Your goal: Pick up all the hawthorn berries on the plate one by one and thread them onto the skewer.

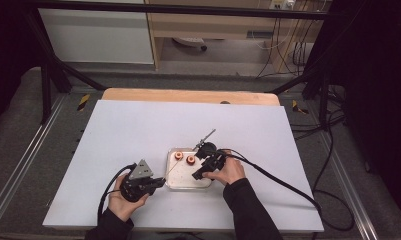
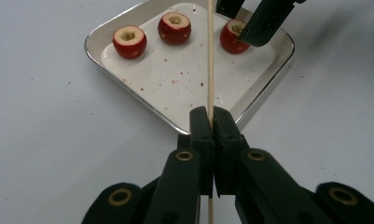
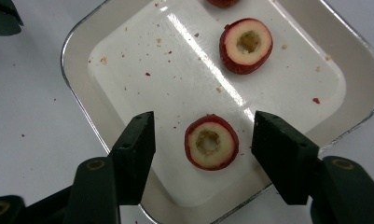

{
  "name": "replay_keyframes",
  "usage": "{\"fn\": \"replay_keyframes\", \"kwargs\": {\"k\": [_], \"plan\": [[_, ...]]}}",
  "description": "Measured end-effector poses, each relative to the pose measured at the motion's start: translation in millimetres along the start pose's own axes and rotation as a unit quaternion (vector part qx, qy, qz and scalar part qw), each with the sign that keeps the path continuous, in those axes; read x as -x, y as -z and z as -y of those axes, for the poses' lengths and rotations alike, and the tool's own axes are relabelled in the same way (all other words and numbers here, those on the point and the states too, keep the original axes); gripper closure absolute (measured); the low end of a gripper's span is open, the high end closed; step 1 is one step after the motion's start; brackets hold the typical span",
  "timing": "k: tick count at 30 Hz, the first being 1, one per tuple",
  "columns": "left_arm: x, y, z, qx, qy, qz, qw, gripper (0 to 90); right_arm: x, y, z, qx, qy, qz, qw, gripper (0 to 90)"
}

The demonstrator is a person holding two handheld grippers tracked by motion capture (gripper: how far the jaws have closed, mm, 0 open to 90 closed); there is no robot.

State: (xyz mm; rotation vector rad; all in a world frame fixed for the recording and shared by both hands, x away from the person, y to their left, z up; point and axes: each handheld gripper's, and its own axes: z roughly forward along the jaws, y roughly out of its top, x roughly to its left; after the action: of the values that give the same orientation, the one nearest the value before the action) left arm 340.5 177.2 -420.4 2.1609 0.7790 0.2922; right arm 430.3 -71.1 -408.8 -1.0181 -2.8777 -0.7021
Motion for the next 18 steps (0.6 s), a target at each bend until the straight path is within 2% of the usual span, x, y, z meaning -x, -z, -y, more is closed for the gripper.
{"fn": "replay_keyframes", "kwargs": {"k": [6, 18], "plan": [[-0.3, -1.0, 0.1, -0.002, 0.001, 0.001, 1.0000, 88.1, 2.7, -1.9, -0.4, -0.020, -0.007, 0.005, 0.9998, 48.8], [0.1, -0.5, -0.4, -0.001, -0.001, -0.001, 1.0000, 88.1, 3.4, -9.2, -0.9, -0.024, -0.011, -0.002, 0.9997, 60.1]]}}
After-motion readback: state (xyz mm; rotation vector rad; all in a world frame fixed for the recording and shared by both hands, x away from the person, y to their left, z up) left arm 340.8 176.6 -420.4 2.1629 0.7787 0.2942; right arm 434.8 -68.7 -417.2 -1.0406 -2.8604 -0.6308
